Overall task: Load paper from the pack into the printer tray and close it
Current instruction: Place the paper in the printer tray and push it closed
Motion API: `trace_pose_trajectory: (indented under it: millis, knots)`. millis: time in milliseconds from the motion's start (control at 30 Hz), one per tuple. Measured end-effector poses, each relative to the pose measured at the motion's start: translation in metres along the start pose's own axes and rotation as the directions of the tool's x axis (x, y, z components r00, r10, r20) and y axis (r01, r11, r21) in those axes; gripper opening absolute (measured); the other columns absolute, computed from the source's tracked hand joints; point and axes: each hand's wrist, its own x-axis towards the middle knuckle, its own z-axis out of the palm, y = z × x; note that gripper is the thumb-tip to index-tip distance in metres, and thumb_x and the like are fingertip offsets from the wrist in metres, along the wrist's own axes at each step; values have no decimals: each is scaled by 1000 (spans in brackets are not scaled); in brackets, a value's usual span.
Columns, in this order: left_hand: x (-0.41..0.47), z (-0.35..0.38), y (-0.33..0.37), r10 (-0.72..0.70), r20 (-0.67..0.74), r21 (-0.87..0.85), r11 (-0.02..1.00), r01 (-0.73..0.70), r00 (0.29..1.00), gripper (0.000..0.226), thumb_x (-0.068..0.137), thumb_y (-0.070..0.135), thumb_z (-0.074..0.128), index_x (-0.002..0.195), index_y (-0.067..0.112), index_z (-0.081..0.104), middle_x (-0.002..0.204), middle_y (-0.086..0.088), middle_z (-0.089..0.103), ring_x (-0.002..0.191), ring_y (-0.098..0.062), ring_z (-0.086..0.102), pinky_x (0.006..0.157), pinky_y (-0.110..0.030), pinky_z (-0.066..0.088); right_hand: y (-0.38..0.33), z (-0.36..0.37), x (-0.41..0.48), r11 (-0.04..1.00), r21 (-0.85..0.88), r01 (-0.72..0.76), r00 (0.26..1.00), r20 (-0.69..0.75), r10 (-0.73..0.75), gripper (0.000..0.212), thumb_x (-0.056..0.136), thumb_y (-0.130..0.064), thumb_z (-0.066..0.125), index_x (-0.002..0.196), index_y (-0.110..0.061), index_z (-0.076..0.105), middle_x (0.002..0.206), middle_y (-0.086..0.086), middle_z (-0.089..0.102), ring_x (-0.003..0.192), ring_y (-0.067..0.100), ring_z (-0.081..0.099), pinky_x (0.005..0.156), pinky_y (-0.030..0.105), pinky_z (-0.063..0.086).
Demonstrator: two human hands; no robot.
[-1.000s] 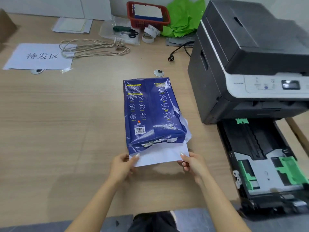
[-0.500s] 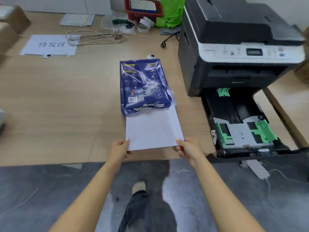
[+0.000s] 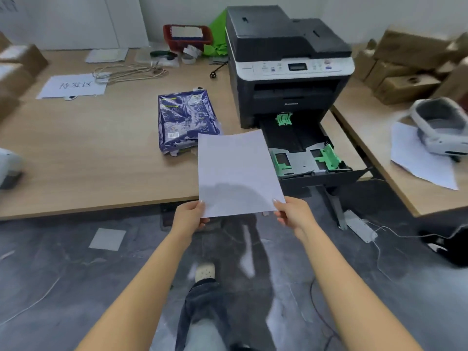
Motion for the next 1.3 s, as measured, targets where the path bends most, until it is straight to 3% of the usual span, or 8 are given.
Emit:
trace_pose_trajectory:
  millis: [133,500,667,900,1000,1100,1233,1300]
  knots:
    - [-13,43,18,58,90,41,997,-62,994,26,95,17,48,72,22,61,79,2,61,63,-12,56,63,-23,46,-8,-52,-9,999,36,26,998,-55,-24,14,90,-8,59,79,-14,64,70,0,56,52,7,46,40,12,41]
    - [33,158,62,8,247,115,993,-37,969,20,92,23,56,108,12,62,75,4,60,63,-10,55,54,-18,40,-43,-155,42,992,-126,16,953,-298,-53,11,82,-8,67,92,-4,71,70,6,57,53,12,40,34,14,27]
    - [72,194,85,-45,239,163,987,6,970,16,92,18,56,77,19,60,71,-2,58,58,-13,53,51,-20,35,-80,-179,96,974,-220,-50,943,-331,-27,23,78,-7,73,101,-3,70,95,9,67,76,18,59,55,24,40]
    - [113,225,94,-170,164,228,965,130,972,22,90,4,54,72,16,58,62,-5,52,29,0,53,48,-22,33,-101,-194,156,941,-314,-124,958,-285,31,24,83,-5,68,106,1,68,71,5,61,60,12,52,51,22,42]
    - [125,236,91,-217,127,239,954,183,968,8,89,3,55,88,10,59,63,-7,51,41,-9,56,41,-19,33,-100,-201,182,929,-335,-157,966,-249,73,26,84,-2,65,110,1,67,69,5,60,55,11,50,47,20,41]
    - [136,249,85,-236,66,245,946,213,970,28,88,11,62,114,5,58,65,-8,55,42,-10,53,38,-19,33,-95,-205,207,923,-343,-174,974,-198,110,28,85,-2,64,112,0,63,69,5,59,54,11,50,48,21,42]
    - [141,262,80,-197,-21,269,943,195,980,34,89,17,62,118,1,60,97,-23,67,36,-8,51,29,-12,31,-87,-215,226,913,-380,-150,986,-124,110,25,86,-2,61,111,-2,61,72,4,58,53,13,49,48,24,39]
    - [141,265,74,-201,-38,270,941,204,979,35,88,19,62,119,1,61,90,-19,63,35,-7,50,29,-12,30,-86,-220,230,906,-399,-139,990,-85,115,21,87,-2,60,108,-4,60,71,3,57,51,12,49,47,23,38]
